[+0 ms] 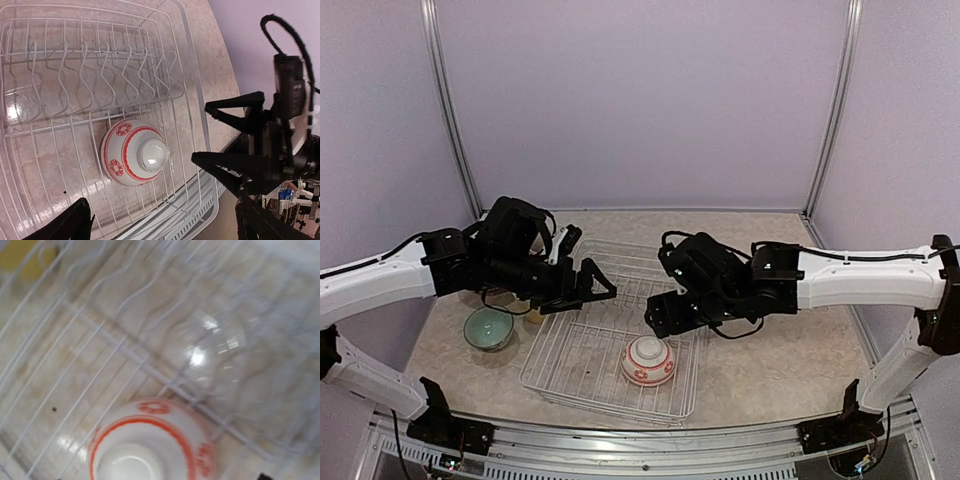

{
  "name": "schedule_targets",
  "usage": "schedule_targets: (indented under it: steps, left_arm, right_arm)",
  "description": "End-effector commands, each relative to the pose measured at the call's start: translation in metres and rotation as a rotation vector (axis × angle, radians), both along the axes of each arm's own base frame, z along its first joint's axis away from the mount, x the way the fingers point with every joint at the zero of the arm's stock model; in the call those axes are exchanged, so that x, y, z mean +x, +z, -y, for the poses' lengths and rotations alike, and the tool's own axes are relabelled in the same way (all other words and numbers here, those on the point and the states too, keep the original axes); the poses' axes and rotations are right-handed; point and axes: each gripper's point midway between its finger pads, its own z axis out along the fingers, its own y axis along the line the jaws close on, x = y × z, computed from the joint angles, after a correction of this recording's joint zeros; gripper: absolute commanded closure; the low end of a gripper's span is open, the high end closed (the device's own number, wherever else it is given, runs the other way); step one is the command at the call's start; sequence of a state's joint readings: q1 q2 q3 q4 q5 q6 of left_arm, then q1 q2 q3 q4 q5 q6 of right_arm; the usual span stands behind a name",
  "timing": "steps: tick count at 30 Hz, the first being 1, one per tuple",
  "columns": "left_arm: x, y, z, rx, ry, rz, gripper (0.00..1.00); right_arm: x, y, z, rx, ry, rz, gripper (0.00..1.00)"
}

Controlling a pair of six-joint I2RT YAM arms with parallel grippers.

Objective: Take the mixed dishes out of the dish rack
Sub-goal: Adjust the bowl on the dish rack.

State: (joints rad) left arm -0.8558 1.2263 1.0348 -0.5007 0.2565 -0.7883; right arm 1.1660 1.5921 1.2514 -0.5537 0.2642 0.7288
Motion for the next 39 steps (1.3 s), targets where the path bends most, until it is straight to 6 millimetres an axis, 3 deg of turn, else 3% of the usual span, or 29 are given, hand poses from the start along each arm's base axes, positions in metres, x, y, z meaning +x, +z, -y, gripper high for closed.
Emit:
schedule_targets:
  steps: [1,7,13,18,25,32,39]
  left_arm:
    - [-0.001,-0.006,0.031,0.062,-0.072,0.016,0.07]
    - [0.000,-0.050,0.058,0.152,-0.125,-0.092,0.26]
    - [-0.014,-0.077,0.081,0.179,-0.215,-0.192,0.32]
    - [-0.022,-0.103,0.088,0.237,-0.241,-0.269,0.39]
    - [-0.018,-0.140,0.071,0.381,-0.175,-0.317,0.57]
    - [-0.015,-0.157,0.048,0.469,-0.106,-0.319,0.62]
    - [-0.016,-0.166,0.024,0.431,-0.013,-0.352,0.72]
  right_arm:
    - [0.014,0.038,0.047,0.063,-0.164,0.084,0.18]
    - [0.014,0.055,0.090,0.114,-0.245,0.127,0.16]
    - [0.012,0.064,0.105,0.156,-0.257,0.144,0.13]
    - [0.010,0.064,0.096,0.168,-0.210,0.136,0.13]
    - [0.010,0.064,0.075,0.180,-0.139,0.127,0.13]
    - [0.013,0.061,0.056,0.171,-0.090,0.116,0.13]
    - [0.010,0.057,0.030,0.211,-0.023,0.078,0.13]
